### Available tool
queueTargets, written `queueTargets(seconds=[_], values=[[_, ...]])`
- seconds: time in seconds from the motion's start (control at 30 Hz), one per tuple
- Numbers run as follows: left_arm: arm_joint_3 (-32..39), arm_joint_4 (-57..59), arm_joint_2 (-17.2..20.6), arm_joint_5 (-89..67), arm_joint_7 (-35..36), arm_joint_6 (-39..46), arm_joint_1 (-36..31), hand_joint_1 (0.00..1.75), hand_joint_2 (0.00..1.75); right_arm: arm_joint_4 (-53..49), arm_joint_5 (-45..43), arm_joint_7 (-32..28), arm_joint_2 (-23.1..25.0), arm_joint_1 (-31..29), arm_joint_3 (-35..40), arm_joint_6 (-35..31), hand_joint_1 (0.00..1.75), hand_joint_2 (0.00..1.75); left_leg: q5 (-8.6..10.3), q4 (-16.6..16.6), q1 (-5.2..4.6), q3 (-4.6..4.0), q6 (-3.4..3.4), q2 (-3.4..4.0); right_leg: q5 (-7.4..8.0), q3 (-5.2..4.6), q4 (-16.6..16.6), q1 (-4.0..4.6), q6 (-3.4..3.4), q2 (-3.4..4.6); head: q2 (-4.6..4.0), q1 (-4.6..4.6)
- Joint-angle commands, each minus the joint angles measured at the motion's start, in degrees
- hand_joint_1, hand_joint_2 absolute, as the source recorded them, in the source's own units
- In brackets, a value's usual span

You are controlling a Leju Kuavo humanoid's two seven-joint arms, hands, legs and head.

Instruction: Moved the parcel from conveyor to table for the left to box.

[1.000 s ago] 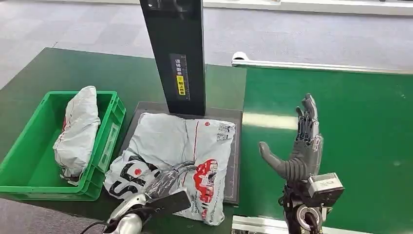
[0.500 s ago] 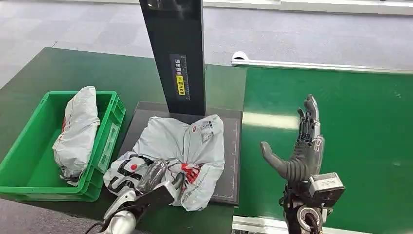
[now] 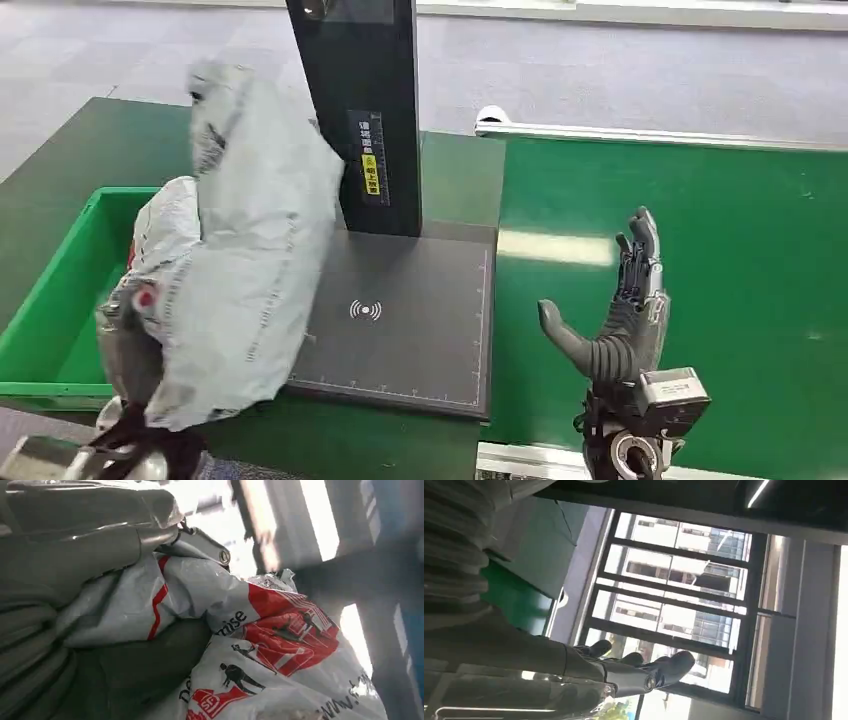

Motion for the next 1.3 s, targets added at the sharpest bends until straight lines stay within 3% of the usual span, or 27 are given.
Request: queueTargets(seconds=[0.03, 0.07, 0.13, 0.17, 0.23, 0.27, 0.4, 0.57, 0.67, 0.7, 0.73, 0.8, 0.83, 0.9, 1.03, 1.1, 1.13, 1.3], values=[[16.90, 10.38, 2.11, -9.17, 8.34, 17.33, -12.07, 1.75, 1.75, 0.12, -0.91, 0.46, 0.10, -0.88, 0.24, -0.95, 0.00, 1.75, 0.08, -0.04, 0.00, 0.01, 0.01, -0.09, 0.05, 0.02, -0.02, 0.00, -0.03, -0.06, 0.00, 0.02], [18.54, 14.51, 2.92, -9.60, 8.31, 18.00, -14.58, 1.75, 1.75, 0.05, -0.88, 0.60, 0.12, -0.76, 0.55, -1.09, 0.00, 1.75, 0.09, -0.05, -0.03, 0.04, 0.00, -0.13, 0.03, 0.07, 0.00, -0.02, -0.03, -0.12, -0.02, 0.02], [21.43, 25.92, 4.83, -20.20, 17.44, 21.84, -21.28, 1.75, 1.75, 0.06, -0.96, 0.91, 0.03, -0.65, 0.89, -1.70, 0.00, 1.75, 0.16, -0.11, -0.01, 0.09, -0.03, -0.18, 0.07, 0.11, -0.07, 0.00, -0.05, -0.14, 0.00, 0.00], [22.13, 28.96, 5.20, -20.17, 16.94, 21.74, -23.20, 1.75, 1.75, 0.08, -0.96, 0.91, -0.06, -0.63, 0.96, -1.79, 0.00, 1.75, 0.17, -0.09, -0.03, 0.12, -0.03, -0.24, 0.04, 0.16, -0.03, -0.03, -0.04, -0.21, 0.00, 0.04], [23.82, 43.11, 7.86, -35.33, 29.00, 22.72, -30.00, 1.75, 1.75, 0.36, -1.22, 1.06, -0.76, -0.50, 1.51, -2.67, 0.00, 1.75, 0.25, -0.14, -0.02, 0.14, -0.03, -0.29, 0.09, 0.16, -0.07, -0.01, -0.07, -0.24, 0.00, 0.02], [24.10, 45.50, 8.20, -35.17, 28.04, 23.34, -31.18, 1.75, 1.75, 0.41, -1.27, 1.06, -0.85, -0.46, 1.58, -2.79, 0.00, 1.75, 0.23, -0.09, -0.03, 0.16, -0.03, -0.30, 0.04, 0.19, -0.02, -0.03, -0.05, -0.25, 0.00, 0.02], [23.96, 64.37, 12.28, -56.75, 44.75, 22.18, -38.47, 1.75, 1.75, 0.49, -1.63, 1.75, -0.43, -0.73, 1.59, -3.63, 0.00, 1.75, 0.23, -0.06, 0.00, 0.20, -0.09, -0.11, 0.09, 0.18, 0.01, 0.02, -0.10, -0.11, -0.02, 0.02], [24.99, 74.31, 14.44, -63.08, 49.98, 21.82, -41.61, 1.75, 1.75, 0.25, -1.60, 2.64, -0.27, -0.58, 1.45, -4.00, 0.00, 1.75, 0.21, -0.05, 0.03, 0.15, -0.09, -0.05, 0.10, 0.12, 0.02, 0.06, -0.09, -0.03, -0.02, 0.04], [26.08, 75.89, 14.38, -61.90, 48.57, 22.18, -42.48, 1.75, 1.75, 0.90, -1.72, 3.33, -0.33, -1.12, 1.21, -4.15, 0.00, 1.75, 0.20, -0.02, 0.04, 0.09, -0.08, -0.03, 0.10, 0.07, 0.02, 0.07, -0.08, 0.00, -0.02, 0.02], [26.31, 75.74, 14.22, -62.31, 48.72, 23.73, -42.35, 0.09, 1.75, 1.66, -1.81, 3.51, -0.31, -1.69, 1.01, -4.15, 0.00, 1.75, 0.18, 0.00, 0.04, 0.07, -0.09, 0.00, 0.08, 0.04, 0.05, 0.07, -0.08, 0.03, 0.00, 0.04], [27.35, 75.89, 13.80, -61.24, 47.45, 24.50, -42.51, 0.00, 1.75, 2.01, -1.83, 3.57, -0.25, -1.92, 1.02, -4.22, 0.00, 1.75, 0.20, -0.01, 0.07, 0.03, -0.07, 0.01, 0.13, 0.01, 0.01, 0.10, -0.09, 0.05, 0.00, 0.02], [28.82, 73.95, 12.65, -57.02, 42.69, 26.16, -42.04, 0.00, 1.75, 2.29, -1.84, 3.57, -0.31, -2.10, 1.25, -4.35, 0.00, 1.75, 0.19, 0.01, 0.06, -0.01, -0.09, -0.01, 0.10, -0.02, 0.03, 0.09, -0.08, 0.02, -0.02, 0.02], [29.92, 71.43, 11.45, -51.28, 36.26, 27.92, -41.47, 0.00, 1.75, 2.24, -1.93, 3.65, -0.42, -1.94, 1.35, -4.54, 0.00, 1.75, 0.22, 0.00, 0.08, -0.03, -0.07, -0.05, 0.13, 0.00, -0.01, 0.11, -0.08, -0.01, -0.02, 0.02], [30.41, 68.86, 10.47, -48.11, 33.77, 28.57, -40.92, 0.00, 1.75, 1.88, -1.98, 3.68, -0.52, -1.57, 1.43, -4.65, 0.00, 1.75, 0.19, 0.02, 0.07, -0.04, -0.08, -0.04, 0.10, -0.02, 0.03, 0.09, -0.08, 0.01, 0.00, 0.02], [33.39, 52.10, 5.98, -15.17, 11.86, 20.35, -35.48, 0.00, 1.75, 3.38, -3.25, 2.98, -0.97, -1.80, 2.03, -4.91, 0.00, 1.75, 0.21, 0.00, 0.09, -0.07, -0.06, -0.10, 0.13, -0.02, -0.04, 0.12, -0.07, -0.05, 0.00, 0.02], [32.11, 46.57, 5.92, -9.47, 11.10, 19.01, -33.20, 0.00, 1.75, 4.06, -3.56, 2.55, -1.06, -2.10, 2.27, -5.02, 0.00, 1.75, 0.17, 0.01, 0.07, -0.04, -0.07, 0.00, 0.12, -0.03, -0.01, 0.10, -0.06, 0.05, 0.00, 0.04], [31.82, 41.33, 5.21, -1.76, 6.00, 16.04, -31.09, 0.00, 1.75, 4.51, -4.00, 2.31, -1.19, -2.51, 2.51, -4.93, 0.00, 1.75, 0.17, 0.00, 0.10, -0.05, -0.05, 0.04, 0.14, -0.02, -0.06, 0.13, -0.06, 0.09, 0.00, 0.02], [25.75, 26.40, 3.59, 4.70, 2.98, 16.57, -23.88, 0.00, 1.75, 5.40, -4.68, 2.20, -1.52, -2.95, 2.89, -5.45, 0.00, 1.75, 0.15, -0.05, 0.11, 0.00, -0.04, 0.12, 0.16, 0.01, -0.11, 0.14, -0.06, 0.16, -0.02, 0.04]])
